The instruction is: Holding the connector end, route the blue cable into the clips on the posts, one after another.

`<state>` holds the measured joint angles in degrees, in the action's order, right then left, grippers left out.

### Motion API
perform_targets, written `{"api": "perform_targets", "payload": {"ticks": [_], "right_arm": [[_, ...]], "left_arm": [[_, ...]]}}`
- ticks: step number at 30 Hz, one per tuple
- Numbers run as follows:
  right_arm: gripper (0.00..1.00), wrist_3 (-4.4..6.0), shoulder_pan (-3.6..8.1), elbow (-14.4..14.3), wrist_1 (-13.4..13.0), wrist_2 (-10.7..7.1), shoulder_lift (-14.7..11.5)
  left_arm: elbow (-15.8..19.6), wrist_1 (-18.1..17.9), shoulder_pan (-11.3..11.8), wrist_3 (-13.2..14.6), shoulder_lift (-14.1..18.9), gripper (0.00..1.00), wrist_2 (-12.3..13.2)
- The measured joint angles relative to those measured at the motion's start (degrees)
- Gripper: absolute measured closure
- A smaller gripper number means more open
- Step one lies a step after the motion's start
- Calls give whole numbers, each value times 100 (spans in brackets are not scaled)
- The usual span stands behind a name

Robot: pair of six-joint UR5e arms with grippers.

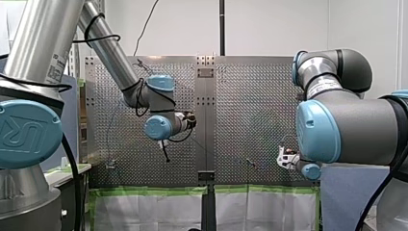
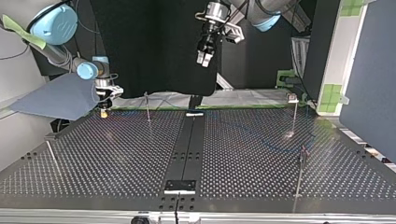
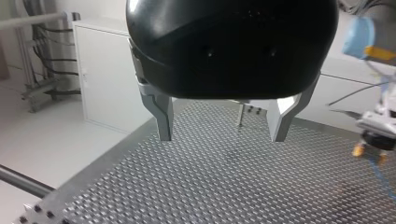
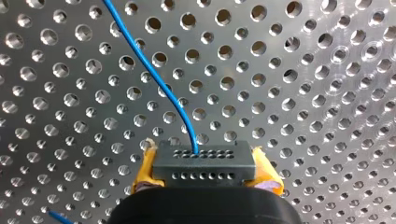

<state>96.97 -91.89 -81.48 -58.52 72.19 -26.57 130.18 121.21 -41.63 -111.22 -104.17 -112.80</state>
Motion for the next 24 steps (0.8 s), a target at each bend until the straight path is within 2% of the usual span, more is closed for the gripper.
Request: {"api": "perform_targets", "payload": {"ticks": [7,12,15,24], "right_arm": [[100,-74,9,1,105,9,-21],[100,-275,13,-28,338,16,-192],[100,-335,28,-148,386,78,-368],[100,-360,83,-637,282,290,-880]], "left_arm": [[445,-127,-5,-63,0,1,-145],[780,-391,38,-265,2,1,-194],[953,-557,59,-316,6,1,-200],[1461,-742,103,-297,1,1,-205]]}}
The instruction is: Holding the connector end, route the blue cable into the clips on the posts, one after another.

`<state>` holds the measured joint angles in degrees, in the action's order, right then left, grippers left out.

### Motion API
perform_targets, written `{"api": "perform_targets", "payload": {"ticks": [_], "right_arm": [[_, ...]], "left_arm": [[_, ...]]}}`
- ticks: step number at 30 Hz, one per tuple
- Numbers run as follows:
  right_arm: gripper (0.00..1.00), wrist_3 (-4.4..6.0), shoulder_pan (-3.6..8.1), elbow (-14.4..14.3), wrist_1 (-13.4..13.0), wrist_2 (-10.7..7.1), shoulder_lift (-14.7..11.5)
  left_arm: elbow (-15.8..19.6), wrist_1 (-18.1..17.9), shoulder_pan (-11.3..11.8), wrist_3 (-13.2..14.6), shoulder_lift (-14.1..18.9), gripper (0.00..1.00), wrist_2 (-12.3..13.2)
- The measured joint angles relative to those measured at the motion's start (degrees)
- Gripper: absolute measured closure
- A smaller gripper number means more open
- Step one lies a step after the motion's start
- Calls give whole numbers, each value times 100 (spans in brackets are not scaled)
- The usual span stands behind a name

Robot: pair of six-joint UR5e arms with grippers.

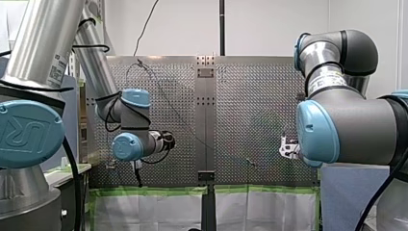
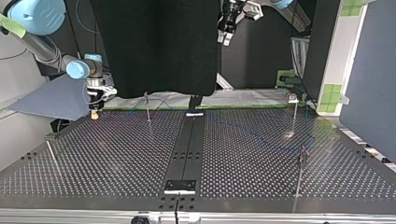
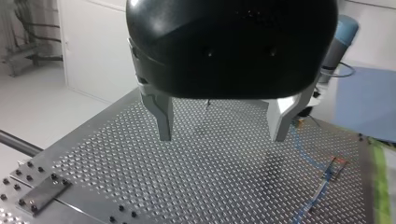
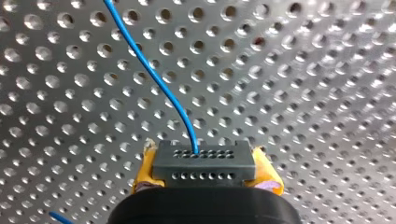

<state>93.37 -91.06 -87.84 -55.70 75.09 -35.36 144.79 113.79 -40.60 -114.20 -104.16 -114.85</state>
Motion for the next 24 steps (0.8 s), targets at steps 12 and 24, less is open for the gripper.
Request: {"api": "perform_targets", "payload": {"ticks": [12,24], "right_arm": [[100,-88,-113,-242,220,170,-697],[100,-295,-166,-246,294,185,-1378]], "left_arm": [[90,-16,64,59,0,1,27],[92,-147,108,252,4,1,85]]}}
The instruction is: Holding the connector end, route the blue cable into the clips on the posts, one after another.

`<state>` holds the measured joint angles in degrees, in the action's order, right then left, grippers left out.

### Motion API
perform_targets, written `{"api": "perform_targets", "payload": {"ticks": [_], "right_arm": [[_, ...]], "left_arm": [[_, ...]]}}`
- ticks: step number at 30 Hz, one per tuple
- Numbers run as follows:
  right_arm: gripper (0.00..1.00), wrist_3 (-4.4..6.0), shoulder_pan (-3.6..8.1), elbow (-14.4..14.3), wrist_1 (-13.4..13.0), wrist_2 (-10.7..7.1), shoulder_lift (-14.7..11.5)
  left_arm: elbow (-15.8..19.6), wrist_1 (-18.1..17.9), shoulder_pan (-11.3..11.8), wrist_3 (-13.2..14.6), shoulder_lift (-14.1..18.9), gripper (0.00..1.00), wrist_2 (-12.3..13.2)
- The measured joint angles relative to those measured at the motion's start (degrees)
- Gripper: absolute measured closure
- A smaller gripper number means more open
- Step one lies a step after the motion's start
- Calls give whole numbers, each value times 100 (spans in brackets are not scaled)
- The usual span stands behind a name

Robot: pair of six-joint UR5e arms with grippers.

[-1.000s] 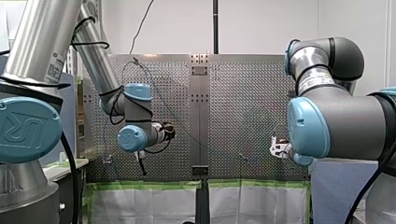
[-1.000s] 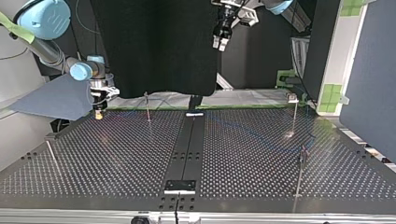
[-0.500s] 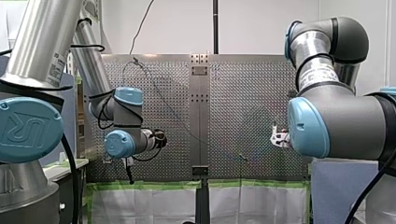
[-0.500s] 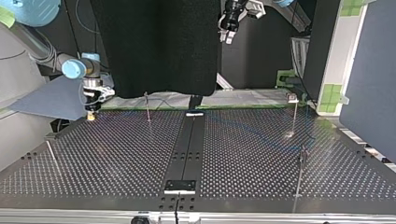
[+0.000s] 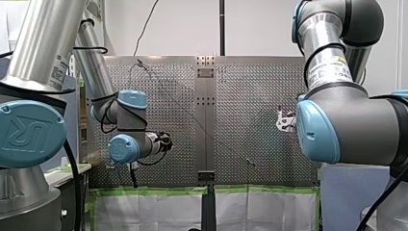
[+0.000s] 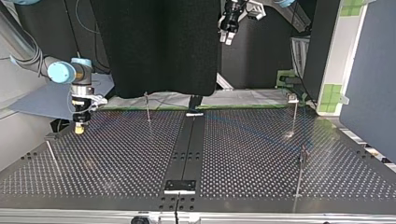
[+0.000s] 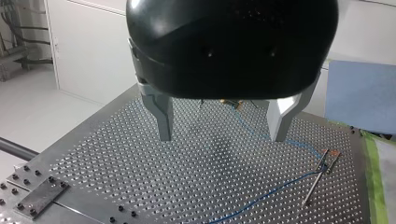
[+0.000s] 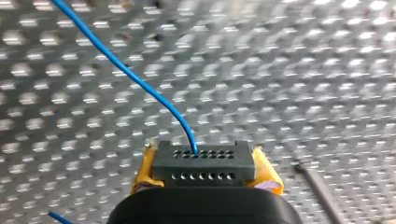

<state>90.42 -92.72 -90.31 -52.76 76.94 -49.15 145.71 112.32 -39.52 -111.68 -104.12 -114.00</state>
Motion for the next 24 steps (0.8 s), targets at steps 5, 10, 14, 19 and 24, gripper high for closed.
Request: {"api": "perform_targets", "payload": {"ticks": [5,10,14,19,24], "right_arm": [[100,-4,-4,-1,1,-2,-72],[100,-5,-5,-1,2,-2,-81],[100,-5,-5,-1,2,-3,-83],[100,-5,-5,-1,2,-2,-83],[100,-5,-5,-1,2,-2,-83]], "left_arm": [[-1,-14,11,13,2,1,12],[-1,-16,12,14,3,1,14],[-1,-17,13,15,3,1,14],[-1,-17,13,15,3,1,14],[-1,-17,13,15,3,1,14]]}}
